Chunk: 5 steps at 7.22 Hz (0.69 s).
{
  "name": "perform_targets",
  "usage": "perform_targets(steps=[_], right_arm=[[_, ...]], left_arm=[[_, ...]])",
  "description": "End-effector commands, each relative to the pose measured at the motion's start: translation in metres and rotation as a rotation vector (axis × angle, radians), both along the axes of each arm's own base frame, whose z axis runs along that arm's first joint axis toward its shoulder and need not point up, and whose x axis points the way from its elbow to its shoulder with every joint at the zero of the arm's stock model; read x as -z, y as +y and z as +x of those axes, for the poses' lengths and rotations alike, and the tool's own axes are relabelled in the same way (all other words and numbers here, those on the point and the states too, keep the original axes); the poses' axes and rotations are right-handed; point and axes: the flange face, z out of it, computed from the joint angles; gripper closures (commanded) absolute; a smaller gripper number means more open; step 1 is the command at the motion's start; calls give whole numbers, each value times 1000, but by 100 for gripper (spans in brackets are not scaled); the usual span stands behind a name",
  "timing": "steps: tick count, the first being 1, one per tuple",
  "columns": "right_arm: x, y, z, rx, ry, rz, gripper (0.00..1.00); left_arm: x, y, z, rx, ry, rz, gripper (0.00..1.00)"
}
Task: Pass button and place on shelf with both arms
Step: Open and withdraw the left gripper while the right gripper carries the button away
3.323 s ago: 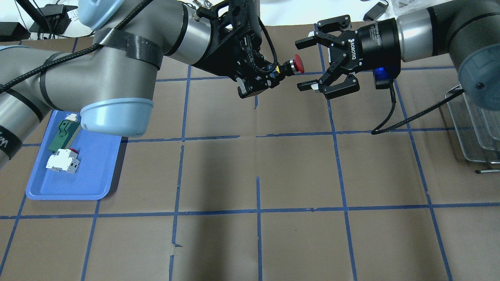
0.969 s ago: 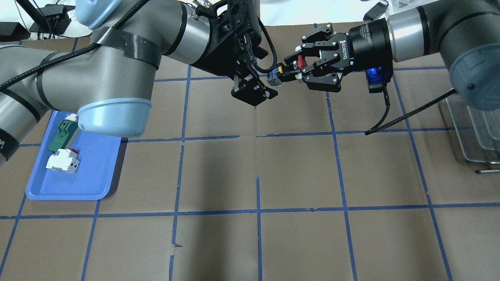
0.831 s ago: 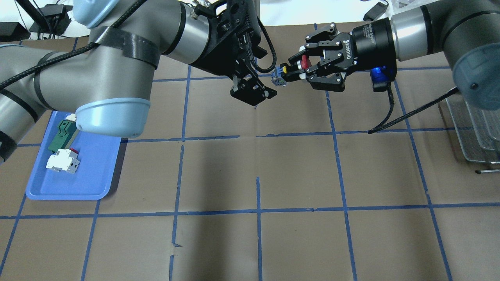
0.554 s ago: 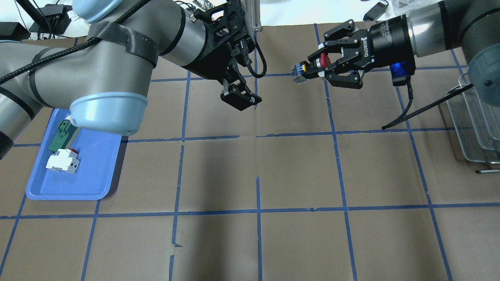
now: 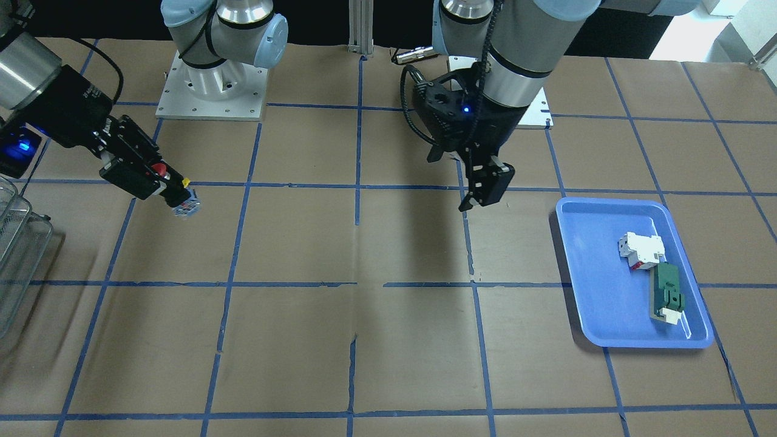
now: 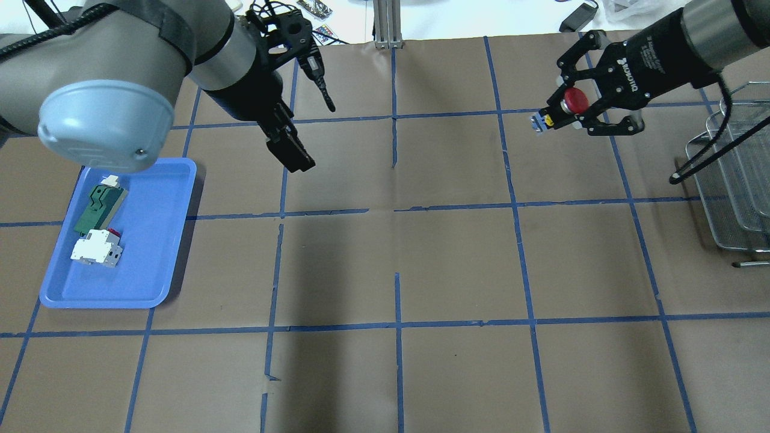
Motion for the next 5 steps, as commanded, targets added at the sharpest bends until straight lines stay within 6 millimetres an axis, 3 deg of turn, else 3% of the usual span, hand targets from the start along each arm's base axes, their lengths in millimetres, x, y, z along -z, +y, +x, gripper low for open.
perform_targets(steps=[1,2,3,4,5], right_arm=[[0,6,-62,-235,259,-89,100],[1,8,-101,-356,399,-128,100],[0,10,-141,-420,492,-158,100],[0,11,-173,-442,594,-148,100],[9,-1,-198,-509,731,-142,100]], left_arm=[[-7,-8,42,-180,-93,15,0],[3,-13,71,-295,-157,33,0],[-3,-13,83,-376,-158,30,0],[-8,-17,86,-438,-152,23,0],[-5,-16,91,-561,-150,41,0]])
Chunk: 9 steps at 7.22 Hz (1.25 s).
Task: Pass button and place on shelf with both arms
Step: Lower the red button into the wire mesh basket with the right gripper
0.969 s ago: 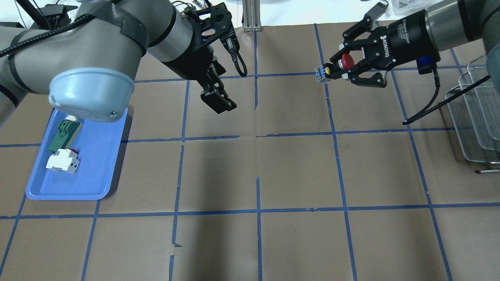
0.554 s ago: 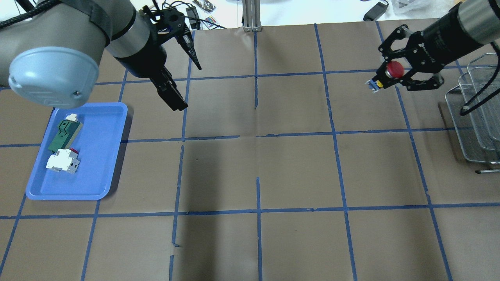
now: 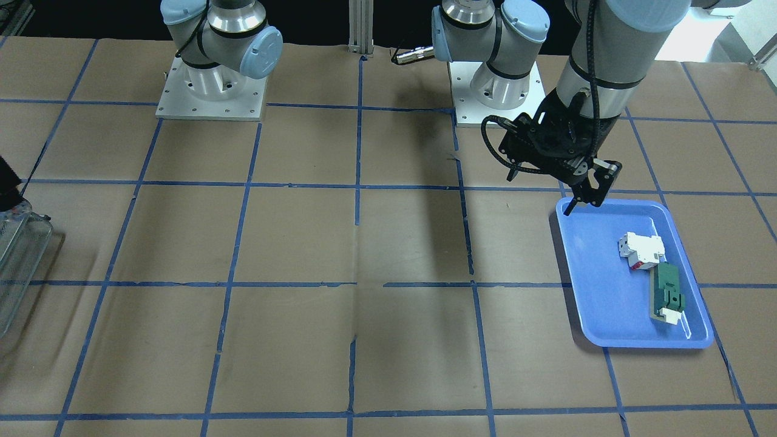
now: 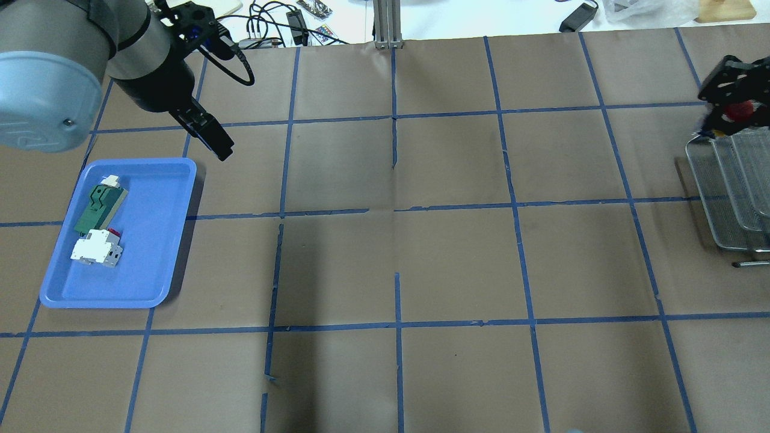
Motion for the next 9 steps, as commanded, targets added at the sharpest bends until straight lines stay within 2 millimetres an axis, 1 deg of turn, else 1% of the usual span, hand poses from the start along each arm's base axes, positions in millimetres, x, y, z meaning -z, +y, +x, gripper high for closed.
perform_targets(steps=[1,2,3,4,5,6,7,9], right_arm=[[11,-19,-57,-128,271,-35,100],[23,-23,-86,-114,335,-51,100],[39,-26,-106,-100,344,-50,100],[55,-24,-128,-75,325,-23,100],[59,-24,-130,-63,322,-17,100],[62,-24,-130,-66,310,-12,39],[65,-24,-129,-68,294,1,0],[64,-19,-126,-73,270,33,0]], left_arm=[[-5,0,19,-224,-13,19,0],[-10,-1,30,-323,-6,28,0],[-11,0,31,-427,1,54,0],[-10,0,28,-485,33,61,0],[-10,0,27,-484,35,61,0],[-8,0,27,-484,35,63,0],[-9,0,27,-485,35,61,0],[-11,0,29,-482,35,57,0]])
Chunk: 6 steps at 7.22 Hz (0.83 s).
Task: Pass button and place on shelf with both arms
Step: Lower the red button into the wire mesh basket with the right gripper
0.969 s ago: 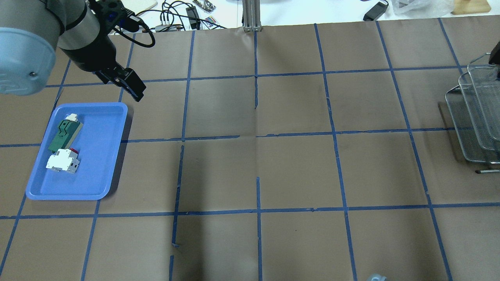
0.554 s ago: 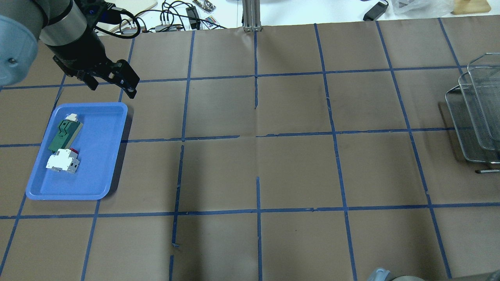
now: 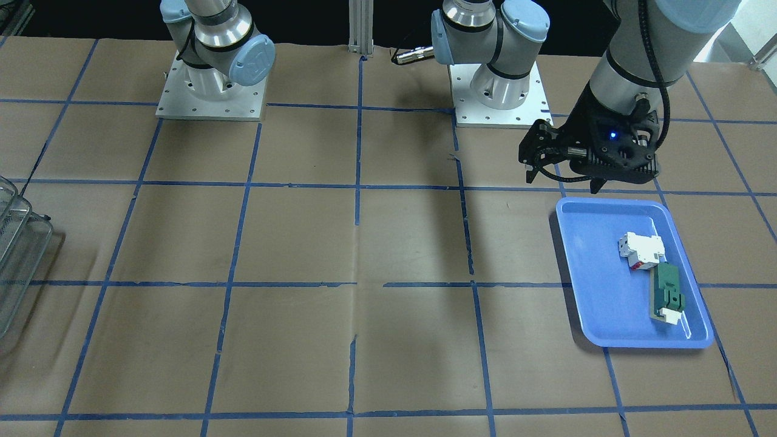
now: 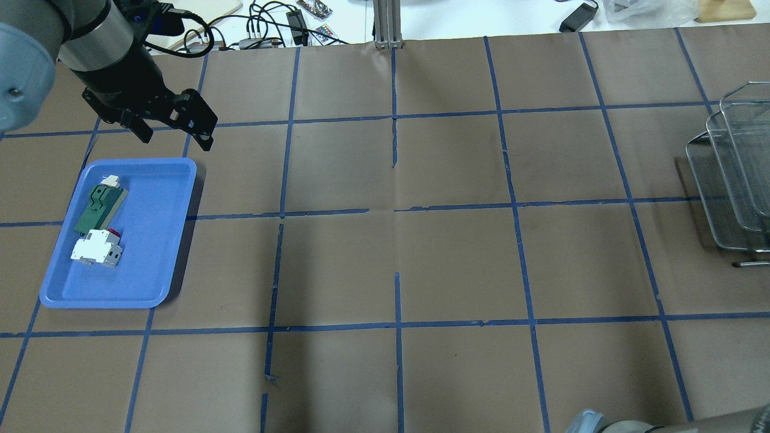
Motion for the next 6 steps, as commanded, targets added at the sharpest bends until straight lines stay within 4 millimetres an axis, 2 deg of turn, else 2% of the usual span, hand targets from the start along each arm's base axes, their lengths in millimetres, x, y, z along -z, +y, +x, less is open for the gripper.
perform_targets(steps=[1,4,5,6], right_arm=[[-2,3,1,-10,-8,21,0],[-7,6,3,-21,-19,41,0],[-22,17,14,-17,-48,59,0],[-42,31,37,-24,-78,65,0]], left_arm=[[-1,0,1,3,0,-2,0],[0,0,1,3,-1,-1,0],[-1,1,1,3,0,-2,0],[-3,1,0,4,-2,-5,0]])
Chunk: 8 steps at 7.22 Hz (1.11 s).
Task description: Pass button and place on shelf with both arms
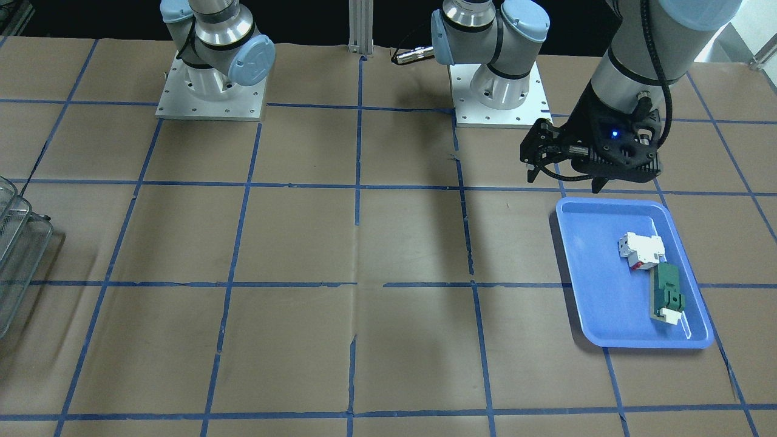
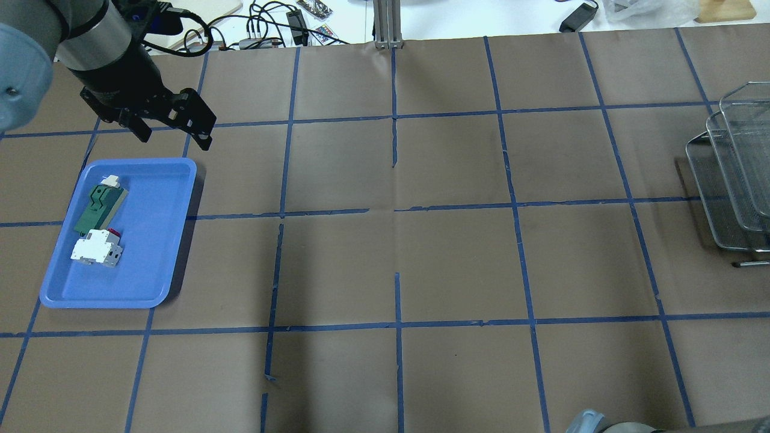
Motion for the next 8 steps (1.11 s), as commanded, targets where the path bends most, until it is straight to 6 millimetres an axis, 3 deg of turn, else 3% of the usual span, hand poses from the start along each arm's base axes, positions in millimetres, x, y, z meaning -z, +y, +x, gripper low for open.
perform_targets(steps=[1,2,3,5,8], right_arm=[[-28,21,62,-24,-183,22,0],[-41,28,101,-1,-234,41,0],[-51,25,155,-46,-234,47,0],[-55,44,257,-48,-286,150,0],[-61,71,348,-230,-238,219,0]], left_arm=[[-3,3,-2,-9,-4,-4,0],[-6,4,0,-16,0,-9,0],[-5,4,-1,-34,1,-8,0],[-1,0,-4,-158,13,-6,0],[-2,2,-12,-243,31,-12,0]])
